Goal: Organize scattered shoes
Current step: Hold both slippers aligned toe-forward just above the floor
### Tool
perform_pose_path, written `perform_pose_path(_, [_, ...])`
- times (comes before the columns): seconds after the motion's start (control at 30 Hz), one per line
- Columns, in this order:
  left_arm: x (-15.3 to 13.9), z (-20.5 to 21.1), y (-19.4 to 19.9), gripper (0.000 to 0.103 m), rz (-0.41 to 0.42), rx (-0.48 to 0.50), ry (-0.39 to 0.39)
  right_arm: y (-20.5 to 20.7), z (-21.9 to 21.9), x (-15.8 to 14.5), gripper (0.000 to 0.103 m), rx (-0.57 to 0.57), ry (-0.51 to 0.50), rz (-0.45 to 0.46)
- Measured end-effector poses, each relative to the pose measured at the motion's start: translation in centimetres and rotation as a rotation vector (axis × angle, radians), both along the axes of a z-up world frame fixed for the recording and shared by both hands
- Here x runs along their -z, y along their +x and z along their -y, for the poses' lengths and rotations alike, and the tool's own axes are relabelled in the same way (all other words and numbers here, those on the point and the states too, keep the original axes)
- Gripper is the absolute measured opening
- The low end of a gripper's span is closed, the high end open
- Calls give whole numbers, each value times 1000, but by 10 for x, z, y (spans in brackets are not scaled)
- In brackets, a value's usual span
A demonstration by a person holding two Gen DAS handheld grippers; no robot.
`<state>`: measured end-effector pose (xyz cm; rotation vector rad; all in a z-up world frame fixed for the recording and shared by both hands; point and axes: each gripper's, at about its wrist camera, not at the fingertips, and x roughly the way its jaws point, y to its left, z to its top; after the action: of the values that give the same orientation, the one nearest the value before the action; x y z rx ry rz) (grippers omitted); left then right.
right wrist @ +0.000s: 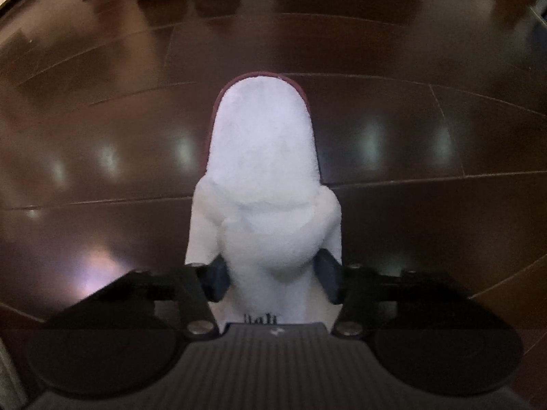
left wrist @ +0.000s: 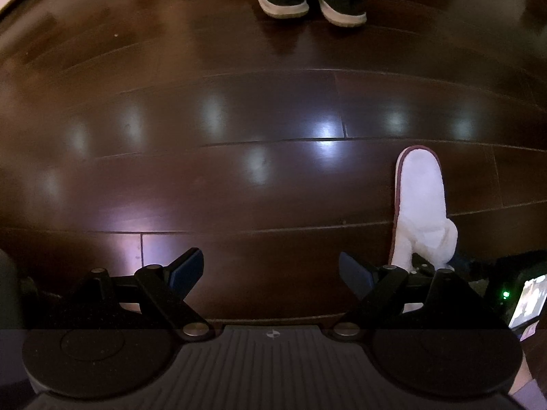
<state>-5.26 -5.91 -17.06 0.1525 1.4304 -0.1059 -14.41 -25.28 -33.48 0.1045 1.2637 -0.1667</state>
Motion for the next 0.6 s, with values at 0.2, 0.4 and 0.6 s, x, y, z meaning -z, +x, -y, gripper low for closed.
perform_pose_path(0.2, [-2, -3, -1, 90, 4, 1, 9, 2, -12, -7, 21, -16, -19, -3])
perform_pose_path(0.4, [-6, -8, -4, 90, 20, -11, 2, 7, -27, -22, 19, -26, -33, 20])
perform_pose_path(0.6, [-15, -27, -4, 90, 43, -44, 3, 17, -60, -45, 18, -67, 7, 67])
